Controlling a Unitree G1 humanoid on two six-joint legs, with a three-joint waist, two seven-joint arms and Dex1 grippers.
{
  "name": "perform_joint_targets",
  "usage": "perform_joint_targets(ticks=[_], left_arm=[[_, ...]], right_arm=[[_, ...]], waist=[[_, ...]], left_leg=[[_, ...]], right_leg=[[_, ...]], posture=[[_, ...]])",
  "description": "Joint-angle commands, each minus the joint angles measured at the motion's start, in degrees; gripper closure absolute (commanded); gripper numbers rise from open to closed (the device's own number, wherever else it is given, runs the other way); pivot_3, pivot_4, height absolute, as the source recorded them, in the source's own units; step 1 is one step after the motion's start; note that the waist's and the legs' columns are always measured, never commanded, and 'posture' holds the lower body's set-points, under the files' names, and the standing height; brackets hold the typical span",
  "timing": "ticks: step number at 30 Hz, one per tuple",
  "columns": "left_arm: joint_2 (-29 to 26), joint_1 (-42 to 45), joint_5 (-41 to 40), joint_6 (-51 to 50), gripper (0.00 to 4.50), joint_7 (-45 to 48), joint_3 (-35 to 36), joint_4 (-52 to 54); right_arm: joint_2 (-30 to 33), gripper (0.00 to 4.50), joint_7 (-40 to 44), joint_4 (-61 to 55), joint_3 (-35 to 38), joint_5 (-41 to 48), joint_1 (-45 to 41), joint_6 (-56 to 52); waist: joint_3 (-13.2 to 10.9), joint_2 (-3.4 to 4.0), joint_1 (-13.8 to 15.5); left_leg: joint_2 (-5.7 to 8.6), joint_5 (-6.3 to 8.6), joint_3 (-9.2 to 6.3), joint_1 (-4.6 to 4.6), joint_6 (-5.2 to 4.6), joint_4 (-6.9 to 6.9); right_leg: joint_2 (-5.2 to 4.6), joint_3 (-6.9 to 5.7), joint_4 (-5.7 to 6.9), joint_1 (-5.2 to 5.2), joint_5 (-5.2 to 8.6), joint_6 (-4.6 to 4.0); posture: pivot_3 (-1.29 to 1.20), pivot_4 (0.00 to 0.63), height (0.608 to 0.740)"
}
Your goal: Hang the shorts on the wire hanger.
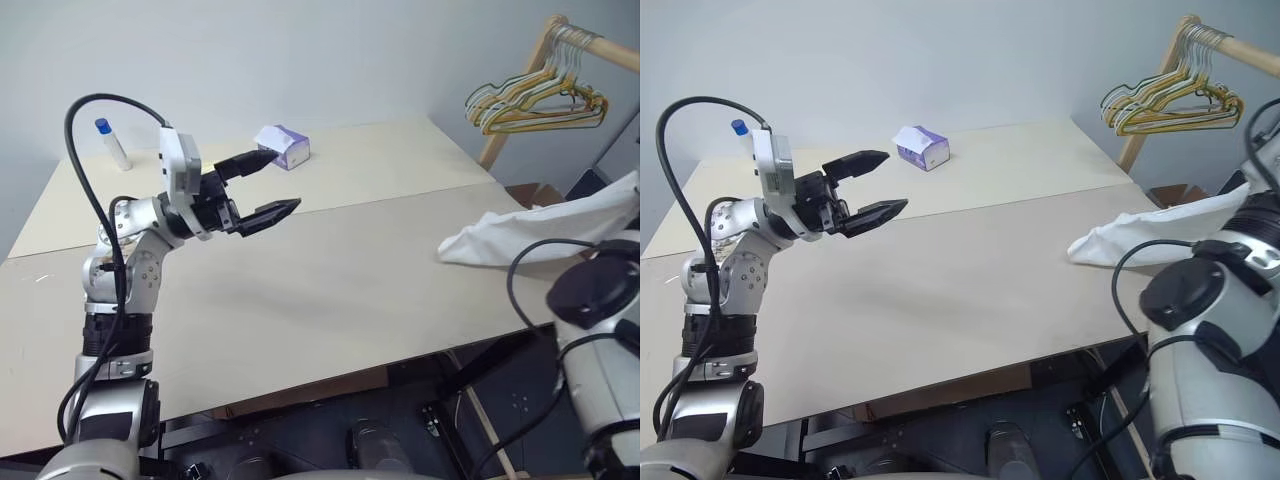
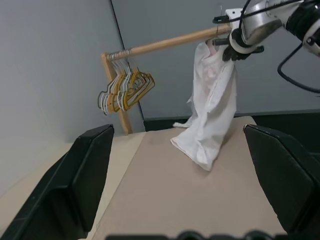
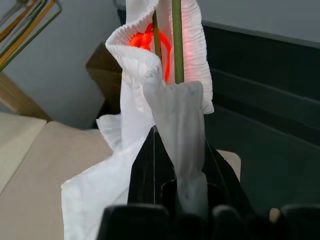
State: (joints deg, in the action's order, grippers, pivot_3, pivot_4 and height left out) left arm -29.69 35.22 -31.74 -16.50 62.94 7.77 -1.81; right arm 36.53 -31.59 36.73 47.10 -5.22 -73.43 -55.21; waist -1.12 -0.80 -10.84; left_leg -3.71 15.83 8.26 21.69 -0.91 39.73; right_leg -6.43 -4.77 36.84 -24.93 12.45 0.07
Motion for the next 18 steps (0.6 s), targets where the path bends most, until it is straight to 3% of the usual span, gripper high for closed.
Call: perform_joint_targets(ticks=[1,10,18], left_arm=[[-0.6,0.1,-2.1,-0.3,0.02,-0.6,1.5,2.7],[-0.8,-1.0,-2.5,-0.2,0.02,-1.0,1.1,3.8],[-1.0,-1.3,-2.7,-0.4,0.02,-0.6,0.9,4.1]], right_arm=[[4.6,4.50,-2.7,5.0,0.4,3.1,-3.4,5.8],[7.5,4.50,-7.6,14.8,3.6,11.8,-4.0,4.5],[9.6,4.50,-9.7,18.9,3.4,15.9,-1.1,6.4]], waist=[[0.0,0.03,0.0],[-0.1,0.21,0.2],[-0.2,0.27,0.5]], left_leg=[[0.00,0.02,0.01,-0.01,-0.03,0.00],[-0.01,0.29,0.20,-0.81,-0.49,-0.23],[0.00,0.11,0.24,-0.81,-0.17,-0.36]], right_leg=[[0.00,0.02,-0.01,0.02,0.00,0.01],[0.02,0.25,-0.15,0.67,0.20,0.40],[0.03,0.54,-0.30,0.69,0.15,0.36]], posture=[[-0.15,0.000,0.740],[-0.14,0.000,0.740],[-0.14,0.000,0.740]])
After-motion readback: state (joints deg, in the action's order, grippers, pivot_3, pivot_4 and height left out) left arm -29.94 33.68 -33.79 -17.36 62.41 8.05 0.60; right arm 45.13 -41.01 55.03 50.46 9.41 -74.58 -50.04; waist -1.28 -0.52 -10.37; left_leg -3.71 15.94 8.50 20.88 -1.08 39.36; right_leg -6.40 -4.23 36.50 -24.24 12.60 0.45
